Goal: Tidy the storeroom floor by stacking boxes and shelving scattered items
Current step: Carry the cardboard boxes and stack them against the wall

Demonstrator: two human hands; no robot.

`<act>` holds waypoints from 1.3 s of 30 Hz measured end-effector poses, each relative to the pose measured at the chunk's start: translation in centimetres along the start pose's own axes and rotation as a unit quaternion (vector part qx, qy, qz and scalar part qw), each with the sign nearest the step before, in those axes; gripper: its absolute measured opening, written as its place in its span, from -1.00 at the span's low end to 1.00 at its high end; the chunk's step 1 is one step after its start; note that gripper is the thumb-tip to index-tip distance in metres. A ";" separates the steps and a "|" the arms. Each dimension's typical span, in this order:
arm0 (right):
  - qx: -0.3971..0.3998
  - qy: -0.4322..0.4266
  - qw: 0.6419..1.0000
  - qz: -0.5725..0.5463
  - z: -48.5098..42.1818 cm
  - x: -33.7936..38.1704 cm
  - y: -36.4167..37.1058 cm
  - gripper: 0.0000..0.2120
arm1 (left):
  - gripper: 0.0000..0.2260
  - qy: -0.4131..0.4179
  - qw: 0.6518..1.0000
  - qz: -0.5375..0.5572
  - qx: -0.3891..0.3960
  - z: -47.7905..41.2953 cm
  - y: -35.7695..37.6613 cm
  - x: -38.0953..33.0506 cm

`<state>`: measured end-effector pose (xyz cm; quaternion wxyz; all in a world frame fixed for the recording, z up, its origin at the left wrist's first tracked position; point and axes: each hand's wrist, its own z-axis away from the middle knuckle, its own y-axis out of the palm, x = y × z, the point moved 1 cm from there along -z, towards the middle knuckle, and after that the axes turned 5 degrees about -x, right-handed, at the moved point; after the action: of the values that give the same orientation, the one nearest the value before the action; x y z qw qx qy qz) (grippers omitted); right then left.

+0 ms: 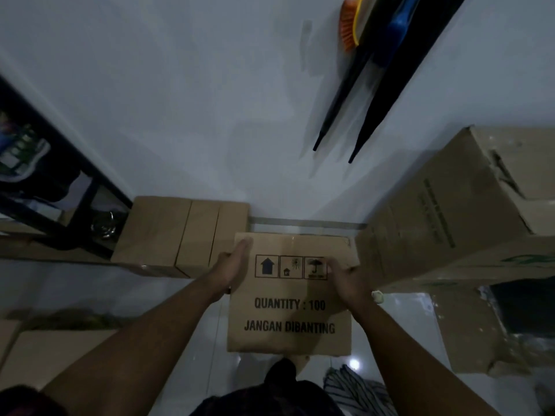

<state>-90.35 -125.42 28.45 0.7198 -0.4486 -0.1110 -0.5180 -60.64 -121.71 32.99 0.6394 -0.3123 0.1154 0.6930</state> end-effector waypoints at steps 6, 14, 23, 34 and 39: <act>0.034 0.081 0.995 0.047 -8.3 4.1 1.2 0.24 | -0.24 -0.076 0.997 -0.005 0.001 -6.2 1.5 -6.0; 0.131 0.223 0.965 0.040 -16.6 4.6 6.7 -0.36 | -0.59 -0.134 0.989 -0.051 0.039 -18.8 1.7 -4.7; 0.132 0.231 0.963 -0.046 -24.6 -4.1 16.0 -0.63 | -0.67 -0.100 0.994 -0.039 0.006 -31.8 3.9 5.0; 0.075 0.128 0.983 -0.105 -31.0 -13.7 25.0 -0.55 | -0.31 0.086 0.981 -0.159 -0.064 -41.8 5.5 16.0; 0.093 0.013 0.993 -0.068 -32.9 -16.8 27.2 -0.30 | 0.08 0.211 0.894 -0.396 -0.024 -45.4 6.0 19.0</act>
<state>-84.77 -137.95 -15.35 0.7230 -0.3643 -0.1801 -0.5587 -53.23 -132.57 -14.84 0.8136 -0.4864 0.0972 0.3034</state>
